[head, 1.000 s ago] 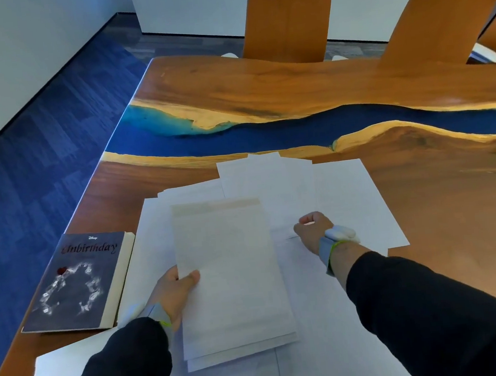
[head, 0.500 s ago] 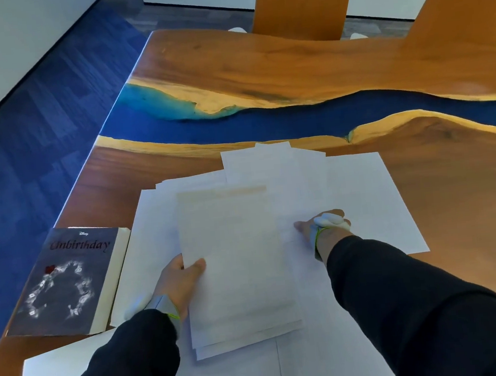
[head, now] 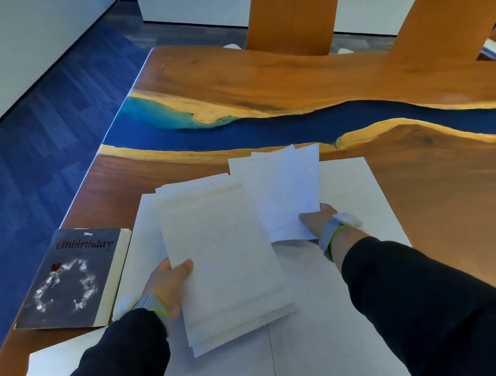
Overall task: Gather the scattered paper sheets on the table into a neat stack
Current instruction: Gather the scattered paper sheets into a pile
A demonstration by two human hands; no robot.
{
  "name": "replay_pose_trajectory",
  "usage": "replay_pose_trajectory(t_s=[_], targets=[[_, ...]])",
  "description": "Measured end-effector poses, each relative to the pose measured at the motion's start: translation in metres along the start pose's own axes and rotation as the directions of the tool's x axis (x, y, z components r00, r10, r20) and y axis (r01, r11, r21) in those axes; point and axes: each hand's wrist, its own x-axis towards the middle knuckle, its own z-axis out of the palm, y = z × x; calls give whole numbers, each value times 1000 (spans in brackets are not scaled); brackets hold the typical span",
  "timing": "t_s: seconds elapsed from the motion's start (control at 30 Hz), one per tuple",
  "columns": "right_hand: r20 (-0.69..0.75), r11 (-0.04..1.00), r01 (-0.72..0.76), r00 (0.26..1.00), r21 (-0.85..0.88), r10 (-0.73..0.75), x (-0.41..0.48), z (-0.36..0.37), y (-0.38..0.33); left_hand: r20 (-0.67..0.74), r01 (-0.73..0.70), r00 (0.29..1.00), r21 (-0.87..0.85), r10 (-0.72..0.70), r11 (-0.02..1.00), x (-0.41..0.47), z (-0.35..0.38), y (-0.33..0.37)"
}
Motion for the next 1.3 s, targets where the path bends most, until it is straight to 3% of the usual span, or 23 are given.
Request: replay_pose_trajectory(t_s=[0.07, 0.13, 0.47, 0.73, 0.83, 0.93, 1.07, 1.23, 1.3], targets=[[142, 981, -67, 989, 180, 41, -10, -4, 6, 6, 26, 1000, -58, -26, 998, -6, -1, 3], [220, 962, -119, 973, 247, 64, -26, -15, 20, 17, 43, 999, -101, -41, 994, -19, -3, 2], [455, 977, -201, 878, 72, 147, -99, -33, 122, -8, 157, 987, -129, -160, 979, -64, 4, -36], [622, 972, -230, 768, 45, 153, -116, -42, 153, 4, 138, 990, 16, -139, 990, -77, 7, -55], [610, 983, -134, 771, -125, 183, -118, -48, 157, 38, 163, 985, 75, -166, 984, -80, 11, -62], [530, 971, -137, 819, -193, 221, -121, -49, 155, 57, 173, 981, 164, -184, 971, -80, 16, -71], [352, 968, 14, 933, -252, 79, -116, -48, 151, 69, 173, 979, 233, -194, 957, -83, 24, -80], [373, 933, 171, 927, -316, -44, -104, -41, 156, 83, 137, 982, 295, -168, 946, -82, 30, -83], [369, 937, 159, 929, -311, -35, -103, -39, 156, 87, 126, 984, 282, -157, 951, -80, 32, -84]])
